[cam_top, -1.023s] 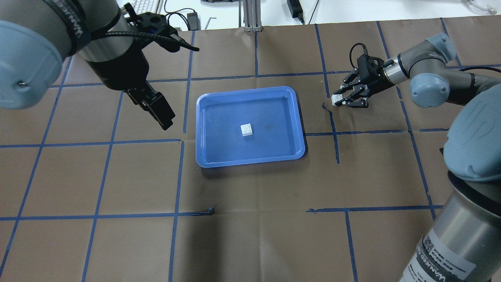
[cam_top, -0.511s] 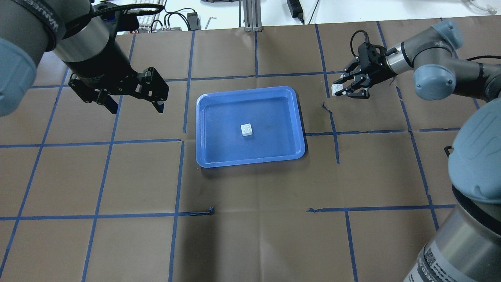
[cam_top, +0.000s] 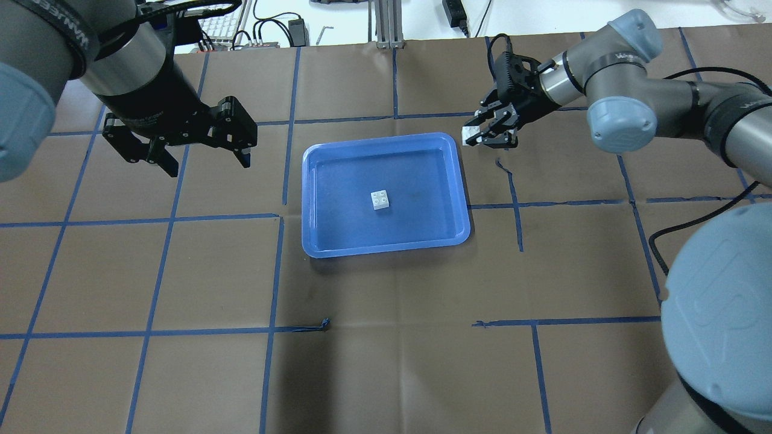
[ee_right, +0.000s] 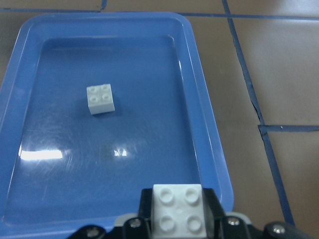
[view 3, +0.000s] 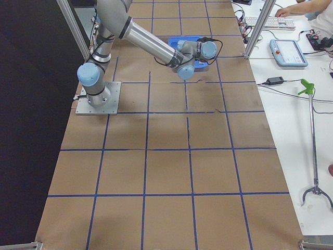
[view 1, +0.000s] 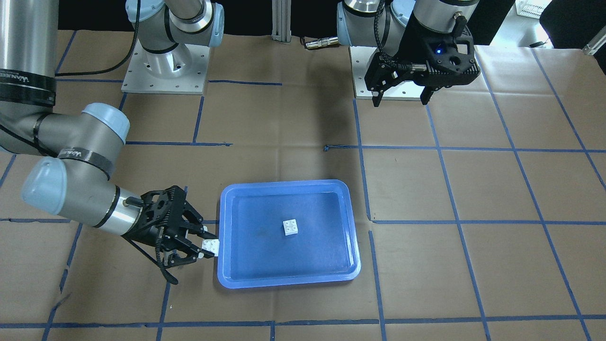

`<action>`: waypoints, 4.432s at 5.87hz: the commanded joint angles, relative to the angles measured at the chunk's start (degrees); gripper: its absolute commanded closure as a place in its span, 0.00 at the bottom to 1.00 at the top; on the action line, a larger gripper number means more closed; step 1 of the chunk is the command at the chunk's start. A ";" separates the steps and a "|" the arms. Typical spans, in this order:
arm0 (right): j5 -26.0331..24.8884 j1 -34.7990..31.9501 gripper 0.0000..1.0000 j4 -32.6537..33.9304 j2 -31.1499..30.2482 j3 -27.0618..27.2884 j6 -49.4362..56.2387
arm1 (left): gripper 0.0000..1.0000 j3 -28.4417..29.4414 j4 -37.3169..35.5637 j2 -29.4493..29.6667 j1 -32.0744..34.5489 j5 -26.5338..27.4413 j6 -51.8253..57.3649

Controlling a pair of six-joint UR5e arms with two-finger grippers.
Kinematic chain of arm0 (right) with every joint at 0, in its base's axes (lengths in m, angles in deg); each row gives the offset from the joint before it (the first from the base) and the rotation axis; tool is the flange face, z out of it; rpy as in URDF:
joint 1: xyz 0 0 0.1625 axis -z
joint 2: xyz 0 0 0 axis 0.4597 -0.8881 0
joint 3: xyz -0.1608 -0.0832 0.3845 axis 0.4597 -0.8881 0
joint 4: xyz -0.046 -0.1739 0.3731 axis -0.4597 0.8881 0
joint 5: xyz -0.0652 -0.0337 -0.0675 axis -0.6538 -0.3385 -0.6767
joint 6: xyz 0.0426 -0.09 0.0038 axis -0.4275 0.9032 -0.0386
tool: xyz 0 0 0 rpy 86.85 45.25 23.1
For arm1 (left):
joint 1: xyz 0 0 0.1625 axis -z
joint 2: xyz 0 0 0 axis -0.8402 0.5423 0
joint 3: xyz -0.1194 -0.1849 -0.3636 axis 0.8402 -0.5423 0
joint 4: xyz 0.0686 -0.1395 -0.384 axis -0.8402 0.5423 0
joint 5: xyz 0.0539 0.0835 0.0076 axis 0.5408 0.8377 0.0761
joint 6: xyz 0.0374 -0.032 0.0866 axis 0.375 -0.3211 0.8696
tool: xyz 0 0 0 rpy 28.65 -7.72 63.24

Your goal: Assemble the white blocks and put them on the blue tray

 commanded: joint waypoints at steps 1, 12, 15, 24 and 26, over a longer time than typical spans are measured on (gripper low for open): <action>0.02 -6.12 0.79 8.08 0.42 1.44 -12.04 | 0.01 0.03 -0.23 -0.10 -0.01 -0.05 -0.04; -1.12 -11.95 0.75 27.72 5.78 12.61 -20.63 | 0.01 0.03 -0.06 -0.63 -0.09 0.04 0.05; -1.12 -11.95 0.74 27.64 5.78 12.79 -20.72 | 0.01 0.03 -0.06 -0.63 -0.01 0.04 0.05; -0.85 -12.13 0.68 27.90 6.05 12.70 -20.72 | 0.01 0.11 -0.15 -0.63 -0.09 3.78 0.74; -0.42 -12.13 0.54 28.08 6.57 12.62 -20.98 | 0.01 1.86 0.55 -0.28 -0.09 5.22 0.84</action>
